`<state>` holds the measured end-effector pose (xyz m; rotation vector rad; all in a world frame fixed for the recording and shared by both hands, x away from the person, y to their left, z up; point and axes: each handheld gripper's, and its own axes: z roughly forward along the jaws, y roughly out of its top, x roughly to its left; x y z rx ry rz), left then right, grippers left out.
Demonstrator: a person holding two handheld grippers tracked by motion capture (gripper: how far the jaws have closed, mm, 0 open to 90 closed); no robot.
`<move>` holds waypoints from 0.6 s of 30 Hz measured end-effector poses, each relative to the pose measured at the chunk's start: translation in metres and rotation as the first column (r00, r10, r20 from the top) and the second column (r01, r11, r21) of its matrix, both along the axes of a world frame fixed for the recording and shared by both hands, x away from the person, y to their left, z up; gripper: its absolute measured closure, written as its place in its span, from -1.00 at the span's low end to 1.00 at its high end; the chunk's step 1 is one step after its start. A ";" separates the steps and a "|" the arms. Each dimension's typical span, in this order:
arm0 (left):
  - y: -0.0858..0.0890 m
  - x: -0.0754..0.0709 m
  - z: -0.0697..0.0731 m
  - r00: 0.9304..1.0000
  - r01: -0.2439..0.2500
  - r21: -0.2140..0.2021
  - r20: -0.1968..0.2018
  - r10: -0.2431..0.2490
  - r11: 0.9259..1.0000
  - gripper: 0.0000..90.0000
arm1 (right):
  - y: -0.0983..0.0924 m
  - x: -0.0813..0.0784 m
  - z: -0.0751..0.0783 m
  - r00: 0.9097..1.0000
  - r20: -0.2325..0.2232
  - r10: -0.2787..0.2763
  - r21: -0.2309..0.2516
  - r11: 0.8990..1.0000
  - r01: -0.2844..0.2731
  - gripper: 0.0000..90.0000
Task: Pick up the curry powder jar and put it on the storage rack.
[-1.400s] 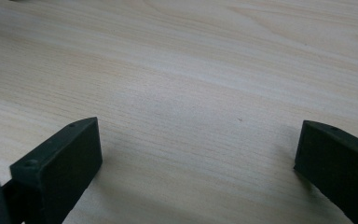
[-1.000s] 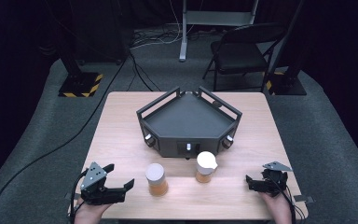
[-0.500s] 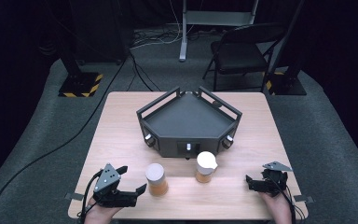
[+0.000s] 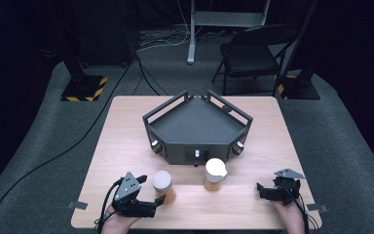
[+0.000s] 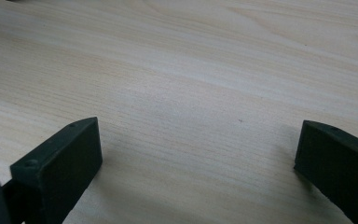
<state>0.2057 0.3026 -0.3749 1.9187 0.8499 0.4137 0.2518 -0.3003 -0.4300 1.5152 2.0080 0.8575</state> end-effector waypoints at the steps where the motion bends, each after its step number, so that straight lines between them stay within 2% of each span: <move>1: 0.000 0.000 0.000 1.000 0.000 0.000 0.000 0.000 1.000 -0.80 | 0.000 0.000 0.000 1.000 0.000 0.000 0.000 1.000 0.000 -1.00; 8: -0.010 0.011 -0.010 1.000 0.004 0.003 -0.008 -0.004 1.000 -0.81 | 0.000 0.000 0.000 1.000 0.000 0.000 0.000 1.000 0.000 -1.00; 14: -0.017 0.017 -0.016 1.000 -0.008 0.005 -0.009 0.008 1.000 -0.67 | 0.000 0.000 0.000 1.000 0.000 0.000 0.000 1.000 0.000 -1.00; 18: -0.021 0.026 -0.018 1.000 0.012 0.014 -0.013 -0.012 1.000 -0.56 | 0.000 0.000 0.000 1.000 0.000 0.001 0.001 1.000 -0.001 -1.00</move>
